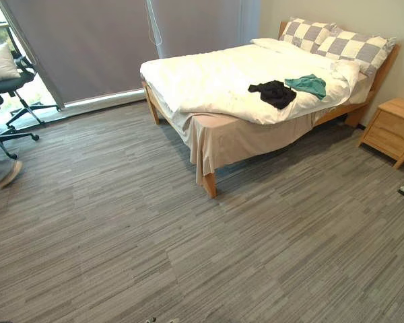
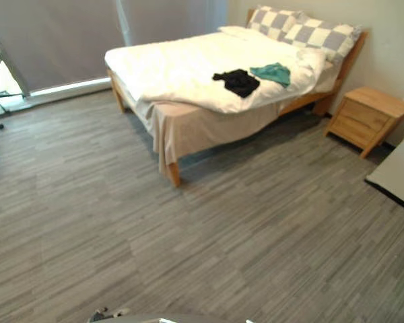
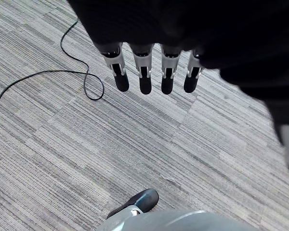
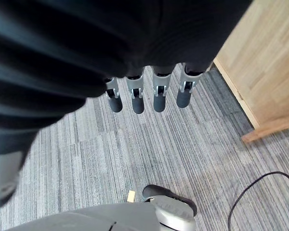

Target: Tidy up the quilt and then pick up the clothes from the bed and put them into the laundry hamper.

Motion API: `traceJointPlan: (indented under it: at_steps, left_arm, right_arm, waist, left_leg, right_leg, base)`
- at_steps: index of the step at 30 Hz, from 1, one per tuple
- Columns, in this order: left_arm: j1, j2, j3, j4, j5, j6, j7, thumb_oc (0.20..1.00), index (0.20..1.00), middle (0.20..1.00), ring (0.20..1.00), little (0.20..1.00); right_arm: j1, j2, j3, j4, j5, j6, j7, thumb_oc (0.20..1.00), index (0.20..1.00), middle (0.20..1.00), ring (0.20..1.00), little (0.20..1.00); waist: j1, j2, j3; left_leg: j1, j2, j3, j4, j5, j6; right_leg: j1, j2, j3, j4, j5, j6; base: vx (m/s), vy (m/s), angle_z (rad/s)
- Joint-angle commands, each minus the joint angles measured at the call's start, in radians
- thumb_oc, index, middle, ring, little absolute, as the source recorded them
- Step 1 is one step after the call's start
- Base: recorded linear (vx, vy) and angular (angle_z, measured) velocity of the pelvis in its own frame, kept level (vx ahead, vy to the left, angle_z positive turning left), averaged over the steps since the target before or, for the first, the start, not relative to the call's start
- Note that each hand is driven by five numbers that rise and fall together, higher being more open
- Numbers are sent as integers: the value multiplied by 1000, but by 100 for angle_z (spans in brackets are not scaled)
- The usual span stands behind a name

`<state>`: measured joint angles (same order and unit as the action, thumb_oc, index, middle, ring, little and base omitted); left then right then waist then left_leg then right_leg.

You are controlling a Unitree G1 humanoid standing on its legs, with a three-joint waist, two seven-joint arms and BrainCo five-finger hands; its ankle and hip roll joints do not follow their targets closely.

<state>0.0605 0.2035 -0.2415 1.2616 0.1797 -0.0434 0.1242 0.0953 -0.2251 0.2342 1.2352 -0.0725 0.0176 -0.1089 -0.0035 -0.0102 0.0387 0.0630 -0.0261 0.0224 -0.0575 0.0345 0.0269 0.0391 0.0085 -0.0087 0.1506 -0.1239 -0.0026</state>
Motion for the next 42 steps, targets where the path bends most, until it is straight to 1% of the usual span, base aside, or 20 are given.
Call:
traceJointPlan:
  at_steps: [1,13,15,17,19,20,22,24,26,28,29,30,31,32,33,36,37,38,40,42]
  left_arm:
    - [-72,14,3,31,46,-5,25,1000,1000,1000,1000,1000]
    - [-101,25,-22,-6,55,-7,39,1000,1000,1000,1000,1000]
    - [-115,33,-20,-23,33,-11,41,1000,1000,1000,1000,1000]
    - [-119,41,-18,-28,29,-11,36,1000,1000,1000,1000,1000]
    - [-126,42,-20,-36,26,-4,31,1000,1000,1000,1000,1000]
    - [-135,45,-21,-30,28,-3,26,1000,1000,1000,1000,1000]
    - [-141,50,-30,-19,45,0,28,1000,1000,1000,1000,1000]
    - [-151,55,-46,16,122,10,23,1000,1000,1000,1000,1000]
    - [-147,52,-66,42,170,3,10,1000,1000,1000,1000,1000]
    - [-136,49,-69,46,178,12,12,1000,1000,1000,1000,1000]
    - [-135,45,-65,41,166,14,19,1000,1000,1000,1000,1000]
    - [-135,46,-64,41,166,14,19,1000,1000,1000,1000,1000]
    - [-138,49,-68,23,163,15,18,1000,1000,1000,1000,1000]
    - [-149,56,-70,-24,131,14,35,1000,1000,1000,1000,1000]
    - [-164,59,-73,-49,107,10,53,1000,1000,1000,1000,1000]
    - [-188,52,-83,-74,79,-1,64,1000,1000,1000,1000,1000]
    - [-187,46,-88,-95,75,-8,66,1000,1000,1000,1000,1000]
    - [-187,46,-88,-95,75,-8,66,1000,1000,1000,1000,1000]
    - [-190,48,-94,-71,110,2,65,1000,1000,1000,1000,1000]
    - [-184,42,-92,-64,103,0,55,1000,1000,1000,1000,1000]
  right_arm:
    - [-86,-24,8,-1,-23,-6,-17,1000,1000,1000,1000,1000]
    - [-134,-38,28,-30,-65,3,-38,1000,1000,1000,1000,1000]
    - [-144,-42,20,-36,-58,2,-40,1000,1000,1000,1000,1000]
    - [-142,-42,11,-36,-54,0,-37,1000,1000,1000,1000,1000]
    - [-143,-49,-12,-40,-43,7,-35,1000,1000,1000,1000,1000]
    - [-140,-51,-34,-33,-23,7,-39,1000,1000,1000,1000,1000]
    - [-127,-50,-41,-21,-16,11,-46,1000,1000,1000,1000,1000]
    - [-96,-42,-77,-2,14,17,-48,1000,1000,1000,1000,1000]
    - [-60,-42,-87,42,17,18,-49,1000,1000,1000,1000,1000]
    - [-49,-57,-84,78,-2,31,-42,1000,1000,1000,1000,1000]
    - [-43,-63,-81,93,-16,31,-39,1000,1000,1000,1000,1000]
    - [-43,-62,-80,93,-16,31,-39,1000,1000,1000,1000,1000]
    - [-39,-66,-76,98,-28,34,-39,1000,1000,1000,1000,1000]
    - [-40,-60,-48,81,-48,36,-55,1000,1000,1000,1000,1000]
    - [-59,-72,-36,72,-49,36,-56,1000,1000,1000,1000,1000]
    - [-94,-83,-23,58,-58,36,-61,1000,1000,1000,1000,1000]
    - [-109,-99,-17,34,-55,29,-62,1000,1000,1000,1000,1000]
    - [-109,-99,-17,34,-55,29,-62,1000,1000,1000,1000,1000]
    - [-119,-104,-40,25,-32,15,-58,1000,1000,1000,1000,1000]
    - [-112,-98,-48,26,-21,17,-52,1000,1000,1000,1000,1000]
  waist:
    - [-4,-3,83]
    - [0,-4,131]
    - [7,-4,141]
    - [11,-1,149]
    - [-16,22,194]
    - [-38,29,205]
    - [-60,23,208]
    - [-116,4,196]
    - [-150,20,174]
    - [-161,31,163]
    - [-162,40,157]
    - [-162,38,155]
    - [-153,26,162]
    - [-121,0,195]
    - [-102,-24,209]
    - [-72,-49,216]
    - [-49,-40,209]
    - [-48,-43,208]
    - [-33,-26,177]
    - [-34,-20,169]
  left_leg:
    - [71,18,65,-30,-100,-53]
    - [16,15,62,-30,-98,-41]
    - [9,18,63,-30,-105,-31]
    - [21,22,67,-30,-117,-22]
    - [86,37,54,-28,-141,-3]
    - [130,45,49,-30,-164,-13]
    - [163,40,43,-30,-195,-26]
    - [238,31,25,-30,-260,-63]
    - [314,50,14,-30,-288,-77]
    - [301,77,16,119,-222,-97]
    - [267,98,38,257,-130,-126]
    - [264,95,37,257,-128,-126]
    - [159,108,44,440,-55,-137]
    - [4,119,49,745,21,-125]
    - [-71,122,62,836,2,-108]
    - [-136,145,113,754,-40,-93]
    - [-165,121,158,500,-63,-89]
    - [-160,117,162,490,-57,-88]
    - [-107,94,188,159,-49,-93]
    - [-85,87,188,133,-60,-81]
  right_leg:
    - [73,-68,14,-195,43,113]
    - [9,-68,17,-167,33,119]
    - [-46,-64,7,-63,17,126]
    - [-109,-64,-16,95,22,161]
    - [-261,-64,-17,410,126,216]
    - [-338,-54,-22,432,103,197]
    - [-342,-69,-50,268,89,184]
    - [-370,-96,-45,-108,148,199]
    - [-368,-71,-10,-136,169,193]
    - [-339,-38,-8,-88,190,155]
    - [-301,-20,-15,-85,189,133]
    - [-303,-23,-15,-86,191,133]
    - [-256,-29,-21,-99,181,113]
    - [-170,-29,-22,-119,147,56]
    - [-129,-39,-12,-138,134,45]
    - [-61,-64,-6,-169,110,49]
    - [-11,-72,3,-186,88,67]
    - [-12,-76,5,-186,88,68]
    - [34,-71,-18,-158,40,85]
    - [23,-55,-14,-101,24,86]
  base:
    - [0,0,0]
    - [44,28,-4]
    - [38,44,0]
    - [80,62,-10]
    - [308,120,-16]
    - [483,81,17]
    - [496,-28,47]
    - [794,-135,46]
    - [937,-131,45]
    - [749,-168,17]
    - [443,-149,33]
    - [377,-191,48]
    - [401,-293,43]
    - [540,-374,22]
    - [532,-319,4]
    - [397,-9,-36]
    - [309,113,-38]
    - [489,189,-46]
    - [484,186,-39]
    - [338,137,-6]
